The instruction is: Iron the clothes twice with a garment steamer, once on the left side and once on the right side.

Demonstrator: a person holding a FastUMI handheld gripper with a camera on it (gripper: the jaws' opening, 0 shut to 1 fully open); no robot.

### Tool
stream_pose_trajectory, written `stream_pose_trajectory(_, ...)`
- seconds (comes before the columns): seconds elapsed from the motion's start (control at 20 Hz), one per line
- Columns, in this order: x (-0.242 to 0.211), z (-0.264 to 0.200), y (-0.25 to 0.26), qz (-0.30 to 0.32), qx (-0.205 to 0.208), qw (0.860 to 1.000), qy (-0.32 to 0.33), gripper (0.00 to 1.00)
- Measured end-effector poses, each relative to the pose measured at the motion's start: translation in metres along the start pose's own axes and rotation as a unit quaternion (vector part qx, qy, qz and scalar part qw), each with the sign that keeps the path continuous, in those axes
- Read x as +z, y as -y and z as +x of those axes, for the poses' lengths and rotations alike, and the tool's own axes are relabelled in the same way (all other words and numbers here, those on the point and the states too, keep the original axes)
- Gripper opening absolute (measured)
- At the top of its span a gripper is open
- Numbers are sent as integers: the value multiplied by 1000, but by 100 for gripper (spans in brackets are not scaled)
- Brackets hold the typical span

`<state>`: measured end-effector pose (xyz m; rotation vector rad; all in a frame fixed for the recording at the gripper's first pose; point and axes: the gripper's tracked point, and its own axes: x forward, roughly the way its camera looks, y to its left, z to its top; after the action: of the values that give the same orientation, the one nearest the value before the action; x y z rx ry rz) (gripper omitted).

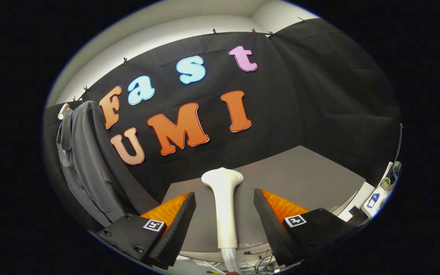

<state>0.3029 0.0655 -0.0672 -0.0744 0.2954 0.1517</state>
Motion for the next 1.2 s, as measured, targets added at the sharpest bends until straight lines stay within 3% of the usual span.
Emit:
stream_pose_trajectory(0.35, -26, 51, 9, -17, -1, 998, -55, 98)
stream_pose_trajectory(0.8, -55, 85, 6, -23, -8, 993, -118, 98)
stream_pose_trajectory(1.05, -77, 98, 10, -37, -19, 987, -157, 95)
stream_pose_trajectory(1.2, -78, 105, 11, -36, -25, 985, -165, 87)
